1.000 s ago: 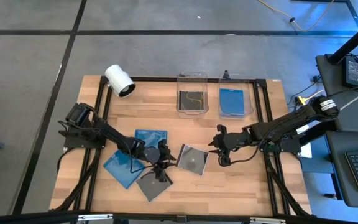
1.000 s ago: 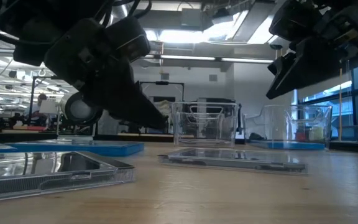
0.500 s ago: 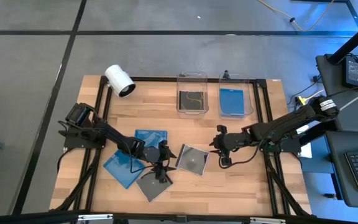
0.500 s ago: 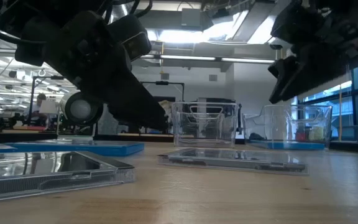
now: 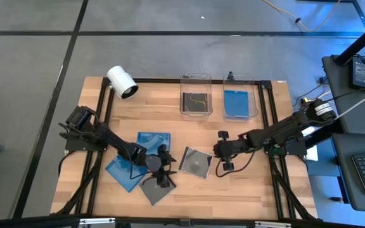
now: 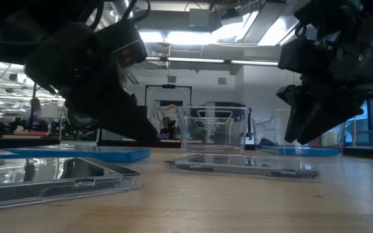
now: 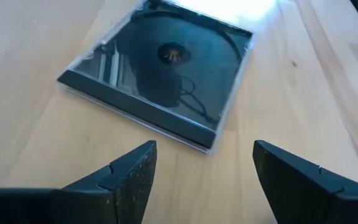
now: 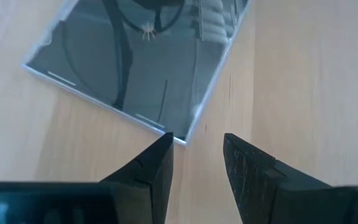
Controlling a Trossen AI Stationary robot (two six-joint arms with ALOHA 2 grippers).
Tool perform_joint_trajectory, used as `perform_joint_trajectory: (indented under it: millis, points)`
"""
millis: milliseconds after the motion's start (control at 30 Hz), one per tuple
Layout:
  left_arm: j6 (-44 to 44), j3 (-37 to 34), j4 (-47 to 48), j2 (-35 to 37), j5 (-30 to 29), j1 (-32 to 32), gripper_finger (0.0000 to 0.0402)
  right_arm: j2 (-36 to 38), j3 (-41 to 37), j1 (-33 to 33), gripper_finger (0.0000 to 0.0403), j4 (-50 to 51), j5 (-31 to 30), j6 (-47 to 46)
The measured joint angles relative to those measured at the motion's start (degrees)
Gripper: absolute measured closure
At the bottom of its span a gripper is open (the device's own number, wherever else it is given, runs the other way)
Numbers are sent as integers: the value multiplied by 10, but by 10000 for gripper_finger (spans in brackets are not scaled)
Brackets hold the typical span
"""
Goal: Pick & place jewel cases by type
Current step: Put the right black CD case into the left transparent bin
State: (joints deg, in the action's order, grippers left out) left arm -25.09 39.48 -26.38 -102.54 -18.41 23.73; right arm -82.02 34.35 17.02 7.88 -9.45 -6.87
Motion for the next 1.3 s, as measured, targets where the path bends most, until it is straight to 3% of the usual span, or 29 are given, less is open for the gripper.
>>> perform_joint_trajectory:
  millis: [433,1033,1300]
  points:
    - [-4,65,-8,-102,-35,2,145,-2,0,-4,267,7,35,29]
    - [25,69,37,-109,-41,0,151,-77,1,-34,280,-26,68,44]
    - [28,68,35,-111,-67,0,185,-77,1,-34,280,-41,77,29]
